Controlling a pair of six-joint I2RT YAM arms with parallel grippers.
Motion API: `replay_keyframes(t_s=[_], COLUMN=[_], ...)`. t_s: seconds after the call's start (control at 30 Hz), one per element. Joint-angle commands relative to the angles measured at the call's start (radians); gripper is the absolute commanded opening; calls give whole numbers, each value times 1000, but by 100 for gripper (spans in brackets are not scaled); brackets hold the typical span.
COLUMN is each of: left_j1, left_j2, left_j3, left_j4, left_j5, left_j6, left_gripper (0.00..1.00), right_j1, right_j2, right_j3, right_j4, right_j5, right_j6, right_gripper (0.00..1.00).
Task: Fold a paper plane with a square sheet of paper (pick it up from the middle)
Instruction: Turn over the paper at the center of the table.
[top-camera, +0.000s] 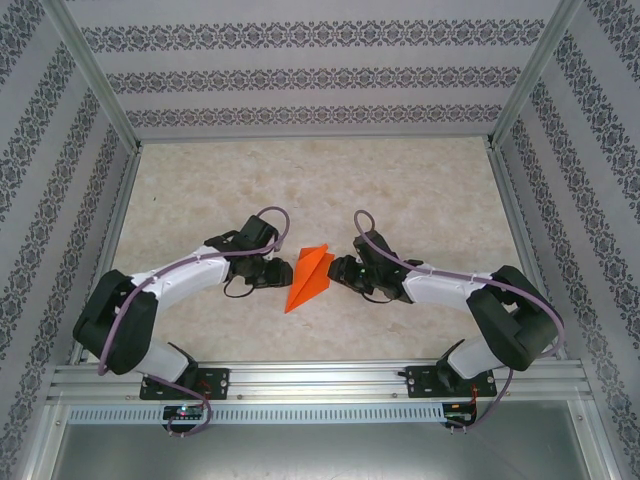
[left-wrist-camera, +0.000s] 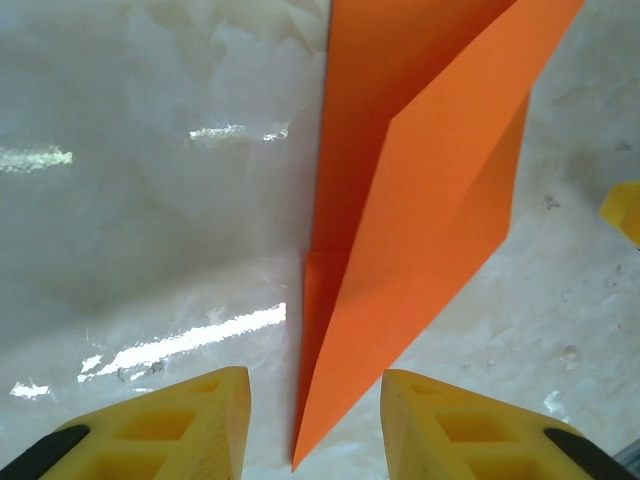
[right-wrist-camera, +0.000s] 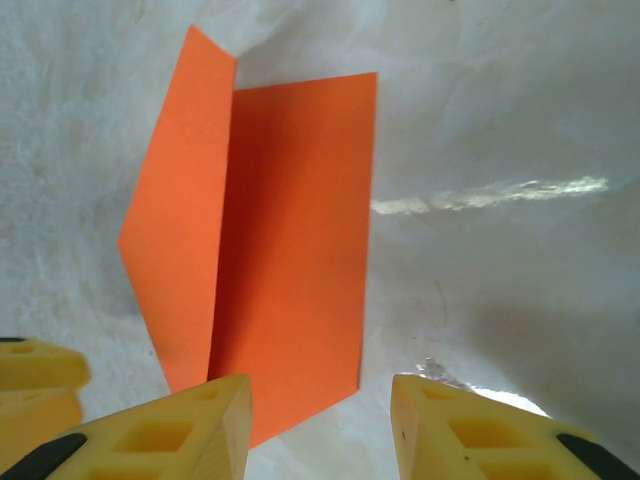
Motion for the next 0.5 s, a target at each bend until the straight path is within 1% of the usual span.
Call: replay_keyframes(t_s=[0.0,0.17,0.47], left_j1=[-2,-1,-4], left_j2=[36,98,160], left_j3=[40,64,60], left_j4=[-6,-4,28], left_j5=[-5,1,31], left_j6=[28,41,34], left_gripper=[41,41,40], right_j1=[24,44,75], right_j2=[24,73,133], right_j3=[-9,3,13], right_j4=[74,88,135], right_j5=[-4,-6,-12], right_j6=[41,72,106], right_gripper=[42,41,41])
